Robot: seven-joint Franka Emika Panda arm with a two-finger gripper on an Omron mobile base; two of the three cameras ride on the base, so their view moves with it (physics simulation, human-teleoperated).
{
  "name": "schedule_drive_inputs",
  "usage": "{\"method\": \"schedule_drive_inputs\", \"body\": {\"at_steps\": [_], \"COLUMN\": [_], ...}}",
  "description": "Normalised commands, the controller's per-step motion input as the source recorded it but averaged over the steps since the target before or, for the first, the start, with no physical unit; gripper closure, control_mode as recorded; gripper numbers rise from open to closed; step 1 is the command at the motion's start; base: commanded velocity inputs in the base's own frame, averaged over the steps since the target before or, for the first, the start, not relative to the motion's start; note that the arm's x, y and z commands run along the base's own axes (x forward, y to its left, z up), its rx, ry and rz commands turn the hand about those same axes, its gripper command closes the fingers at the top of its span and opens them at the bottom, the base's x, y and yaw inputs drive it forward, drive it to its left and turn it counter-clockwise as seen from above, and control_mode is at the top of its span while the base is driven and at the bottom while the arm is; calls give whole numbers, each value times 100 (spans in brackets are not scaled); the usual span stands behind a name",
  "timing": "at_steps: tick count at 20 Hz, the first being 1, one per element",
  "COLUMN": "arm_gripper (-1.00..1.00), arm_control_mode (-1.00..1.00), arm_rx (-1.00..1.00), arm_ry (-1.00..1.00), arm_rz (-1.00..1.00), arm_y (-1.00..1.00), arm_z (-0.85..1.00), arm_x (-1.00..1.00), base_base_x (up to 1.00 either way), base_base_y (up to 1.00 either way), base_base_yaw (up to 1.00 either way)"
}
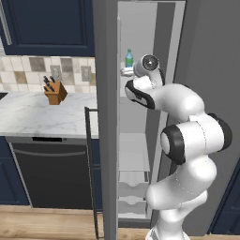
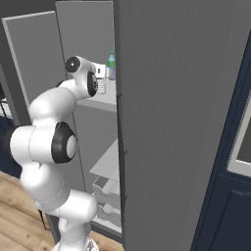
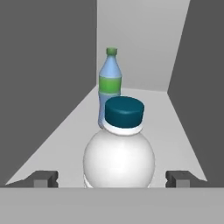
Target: Take the bottled waters from the counter and place them in the freezer to freeze. Close the freezer door after placing the bottles.
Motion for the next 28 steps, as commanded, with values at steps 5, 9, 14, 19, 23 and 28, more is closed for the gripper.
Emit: {"method": "schedule_drive_inputs", "body": {"at_steps": [5,9,14,19,23,28], "arm_gripper": [-100,-100,-100,-100,-100,-100], "arm_control_mode": [-100,-100,-100,-100,-100,-100], "arm_rx": [0,0,2,4,1,0], "arm_ry": [0,-2,0,3,10,21], "arm_rz": [0,0,0,0,0,0], "arm_y": [1,1,0,0,0,0], "arm_z": [3,16,41,50,42,13], "arm_x": [-62,-89,-100,-100,-100,-100], "base_base_x": [0,0,0,0,0,0], "base_base_y": [0,0,0,0,0,0], "base_base_yaw": [0,0,0,0,0,0]}}
